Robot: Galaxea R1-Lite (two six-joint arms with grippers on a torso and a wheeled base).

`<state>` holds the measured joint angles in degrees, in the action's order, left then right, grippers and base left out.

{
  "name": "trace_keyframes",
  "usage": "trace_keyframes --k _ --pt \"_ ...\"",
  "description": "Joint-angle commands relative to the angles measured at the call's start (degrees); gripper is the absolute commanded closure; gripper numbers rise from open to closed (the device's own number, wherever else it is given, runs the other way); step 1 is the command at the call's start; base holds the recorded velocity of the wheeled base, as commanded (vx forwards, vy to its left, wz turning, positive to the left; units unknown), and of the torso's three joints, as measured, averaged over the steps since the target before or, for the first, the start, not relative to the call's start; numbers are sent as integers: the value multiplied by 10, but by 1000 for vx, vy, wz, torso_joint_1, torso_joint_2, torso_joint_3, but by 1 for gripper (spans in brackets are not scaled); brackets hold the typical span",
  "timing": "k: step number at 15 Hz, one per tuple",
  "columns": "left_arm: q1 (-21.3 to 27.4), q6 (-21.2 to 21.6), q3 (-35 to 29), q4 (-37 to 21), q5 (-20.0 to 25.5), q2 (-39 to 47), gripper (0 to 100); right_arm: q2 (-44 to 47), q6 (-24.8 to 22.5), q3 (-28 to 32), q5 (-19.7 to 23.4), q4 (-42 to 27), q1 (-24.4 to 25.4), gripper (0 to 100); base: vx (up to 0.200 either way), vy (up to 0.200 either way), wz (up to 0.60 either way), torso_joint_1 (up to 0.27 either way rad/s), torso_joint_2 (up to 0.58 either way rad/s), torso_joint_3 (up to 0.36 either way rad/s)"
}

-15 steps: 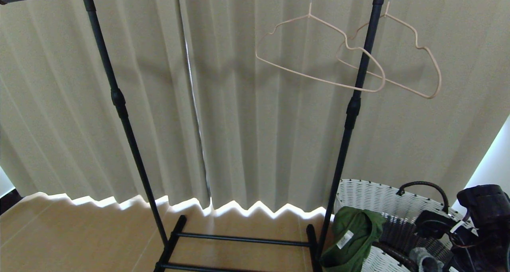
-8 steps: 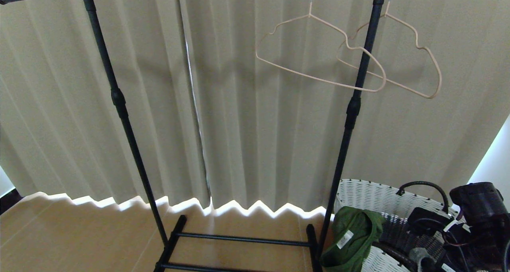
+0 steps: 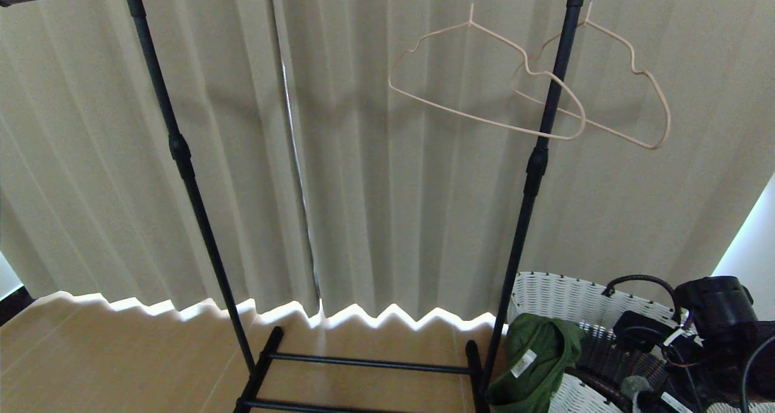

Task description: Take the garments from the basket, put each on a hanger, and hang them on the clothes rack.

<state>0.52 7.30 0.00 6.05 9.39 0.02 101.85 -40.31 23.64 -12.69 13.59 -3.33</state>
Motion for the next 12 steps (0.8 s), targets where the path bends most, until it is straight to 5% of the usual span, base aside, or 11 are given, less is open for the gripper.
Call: trace_keyframes --k 1,2,3,8,12 --pt "0 0 0 0 0 0 0 11 0 1 0 0 -1 0 0 0 0 0 0 0" --pt "0 0 0 0 0 0 0 11 0 1 0 0 -3 0 0 0 0 0 0 0" --pt "0 0 0 0 0 0 0 11 1 2 0 1 -3 100 0 0 0 0 0 0" --pt "0 0 0 0 0 0 0 -19 1 -5 16 2 -1 100 0 0 0 0 0 0" --pt "0 0 0 0 0 0 0 -198 5 -53 35 1 -2 100 0 0 0 0 0 0"
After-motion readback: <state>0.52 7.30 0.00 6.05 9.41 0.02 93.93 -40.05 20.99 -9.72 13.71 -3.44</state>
